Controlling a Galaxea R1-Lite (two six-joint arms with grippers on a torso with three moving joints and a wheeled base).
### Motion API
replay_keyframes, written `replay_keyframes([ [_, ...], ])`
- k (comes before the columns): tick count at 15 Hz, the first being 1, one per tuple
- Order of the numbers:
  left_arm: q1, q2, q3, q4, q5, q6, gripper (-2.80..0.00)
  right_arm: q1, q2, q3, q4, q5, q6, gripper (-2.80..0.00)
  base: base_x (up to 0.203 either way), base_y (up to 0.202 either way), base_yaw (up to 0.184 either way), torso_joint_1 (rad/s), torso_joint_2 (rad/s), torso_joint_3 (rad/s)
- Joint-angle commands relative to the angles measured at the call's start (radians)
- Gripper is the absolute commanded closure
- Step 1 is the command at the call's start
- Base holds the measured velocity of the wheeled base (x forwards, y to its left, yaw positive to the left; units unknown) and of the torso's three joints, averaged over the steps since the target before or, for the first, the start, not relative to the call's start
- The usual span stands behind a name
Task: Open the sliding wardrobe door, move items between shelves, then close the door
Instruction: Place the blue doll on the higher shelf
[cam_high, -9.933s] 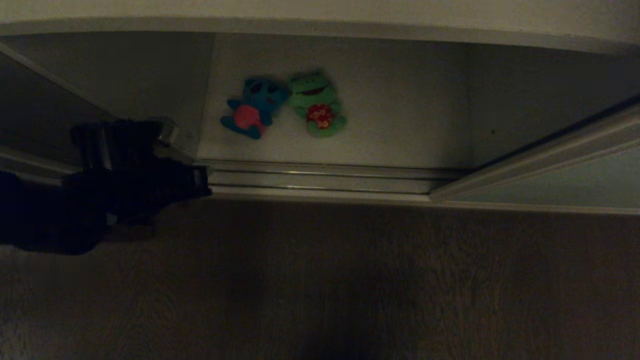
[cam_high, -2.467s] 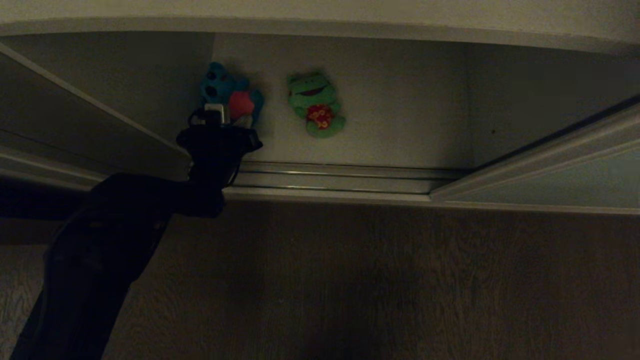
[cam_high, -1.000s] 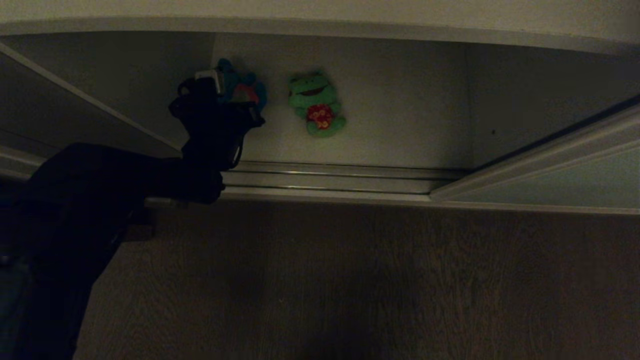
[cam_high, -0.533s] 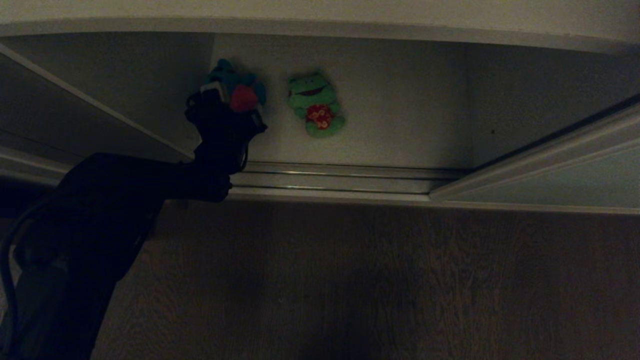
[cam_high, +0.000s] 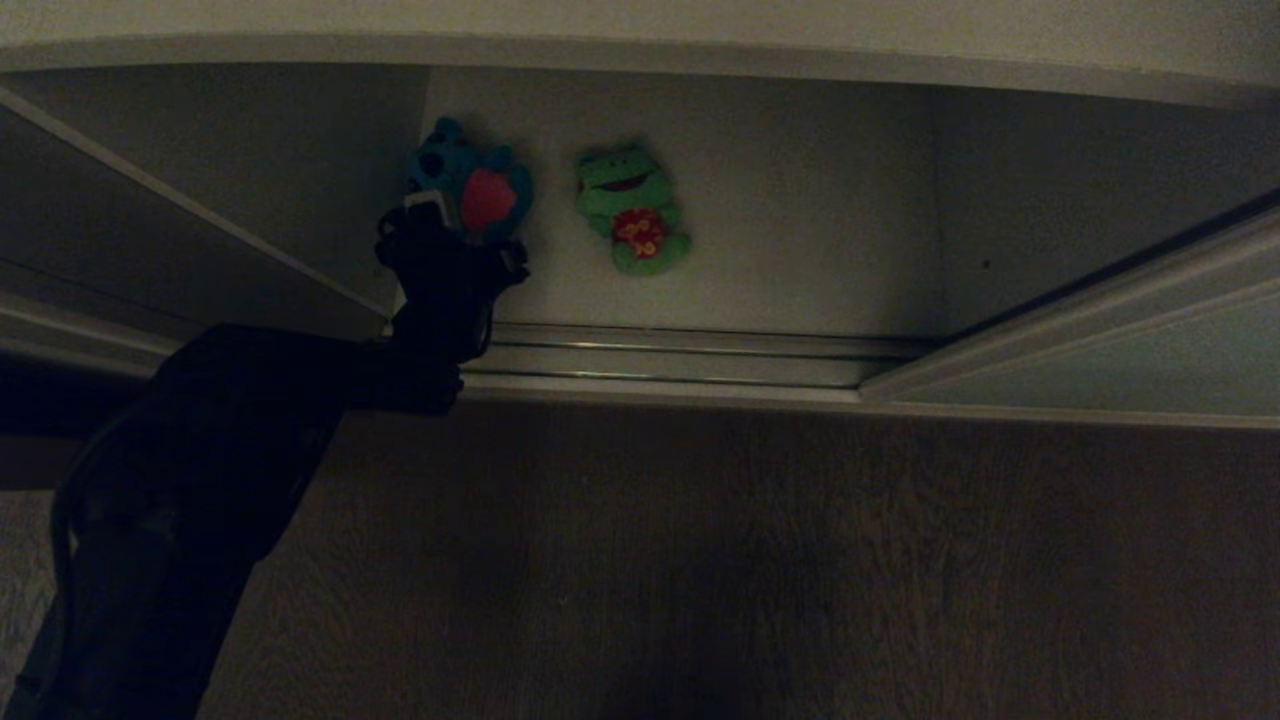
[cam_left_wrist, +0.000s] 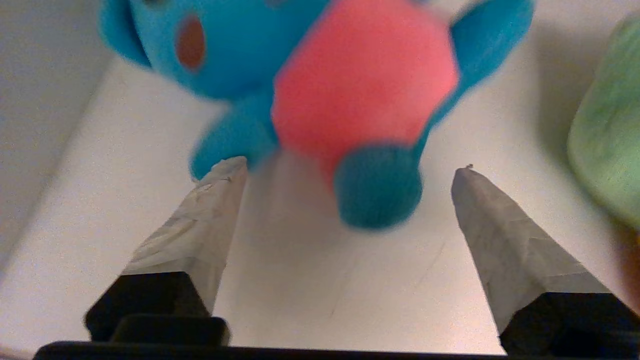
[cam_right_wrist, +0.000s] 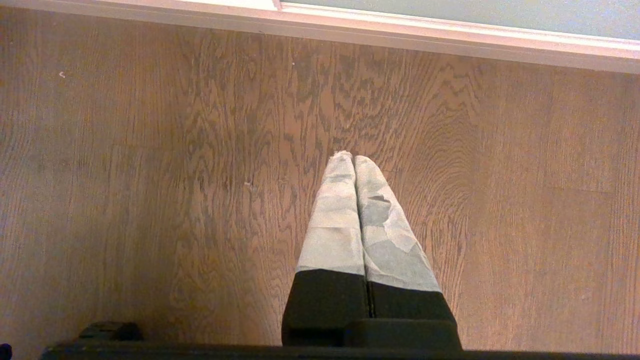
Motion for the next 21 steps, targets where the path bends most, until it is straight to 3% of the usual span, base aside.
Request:
replay_keyframes([
  [1,0.004,0.025,-0.001,-0.019,-0.003,-0.002,-2.80,0.000,-0.003,0.000,0.000,0.000,0.000,0.00,0.000,0.000,0.000,0.000,0.00,0.000],
  [5,0.005,0.036,0.001,-0.077,-0.069,-0.006,-2.80,0.000,-0.003,0.000,0.000,0.000,0.000,0.00,0.000,0.000,0.000,0.000,0.00,0.000],
  [21,-0.010,0.039,-0.001,-0.080,-0.081,-0.027,-2.80,0.000,-0.002,0.000,0.000,0.000,0.000,0.00,0.019,0.000,0.000,0.001,0.00,0.000],
])
